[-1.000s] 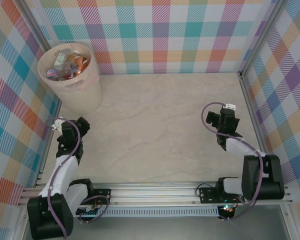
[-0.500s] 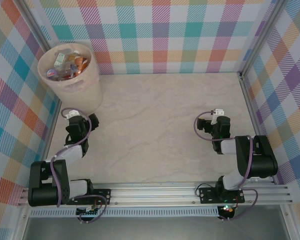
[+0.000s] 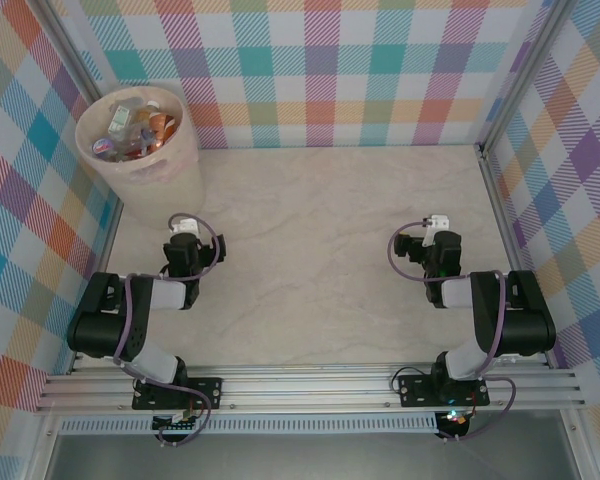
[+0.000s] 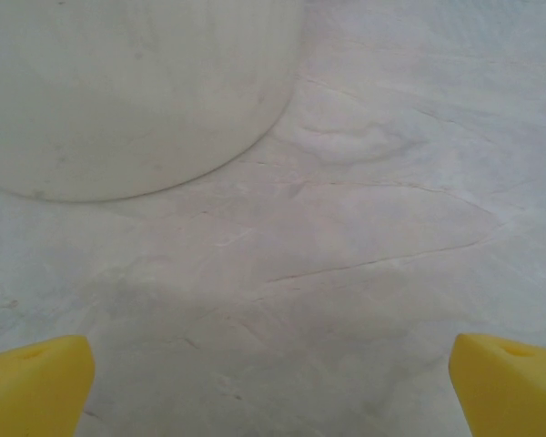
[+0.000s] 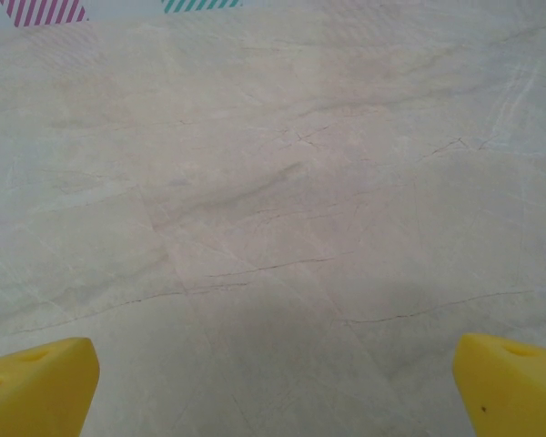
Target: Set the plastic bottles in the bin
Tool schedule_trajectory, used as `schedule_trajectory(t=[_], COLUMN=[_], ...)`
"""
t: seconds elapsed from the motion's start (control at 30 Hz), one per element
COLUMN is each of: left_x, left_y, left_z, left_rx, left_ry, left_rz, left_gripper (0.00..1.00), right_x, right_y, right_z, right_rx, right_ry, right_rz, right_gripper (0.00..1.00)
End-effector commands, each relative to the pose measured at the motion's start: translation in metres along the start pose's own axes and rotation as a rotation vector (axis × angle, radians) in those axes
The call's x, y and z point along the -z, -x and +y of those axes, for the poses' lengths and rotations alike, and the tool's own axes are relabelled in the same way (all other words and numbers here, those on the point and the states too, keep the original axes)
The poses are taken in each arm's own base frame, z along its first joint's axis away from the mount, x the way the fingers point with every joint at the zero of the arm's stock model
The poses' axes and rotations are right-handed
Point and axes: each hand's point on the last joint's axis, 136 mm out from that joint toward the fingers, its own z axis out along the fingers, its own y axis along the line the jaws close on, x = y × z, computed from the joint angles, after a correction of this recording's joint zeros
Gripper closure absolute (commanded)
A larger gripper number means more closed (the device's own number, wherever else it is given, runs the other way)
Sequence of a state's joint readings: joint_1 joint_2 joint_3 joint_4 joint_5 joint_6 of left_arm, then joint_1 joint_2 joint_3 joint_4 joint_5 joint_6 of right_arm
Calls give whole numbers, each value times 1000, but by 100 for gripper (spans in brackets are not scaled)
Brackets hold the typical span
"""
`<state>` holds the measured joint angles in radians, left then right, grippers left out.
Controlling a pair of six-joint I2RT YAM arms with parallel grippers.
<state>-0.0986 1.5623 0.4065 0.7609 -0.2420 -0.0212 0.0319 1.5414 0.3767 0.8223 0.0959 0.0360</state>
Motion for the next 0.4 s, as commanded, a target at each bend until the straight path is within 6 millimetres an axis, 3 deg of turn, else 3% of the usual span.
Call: schedule_trajectory(t=[0.0, 0.37], left_x=[2, 2], left_y=[18, 18], left_z=[8, 7], left_rx=[14, 16], left_ry=[52, 50], left_rz=[-80, -82], left_gripper=[0, 0], right_x=[-1, -1], right_y=[20, 20], right_z=[1, 1], right_rx=[10, 2], right_ry=[8, 24], right_rz=[-60, -58], right_gripper=[0, 0])
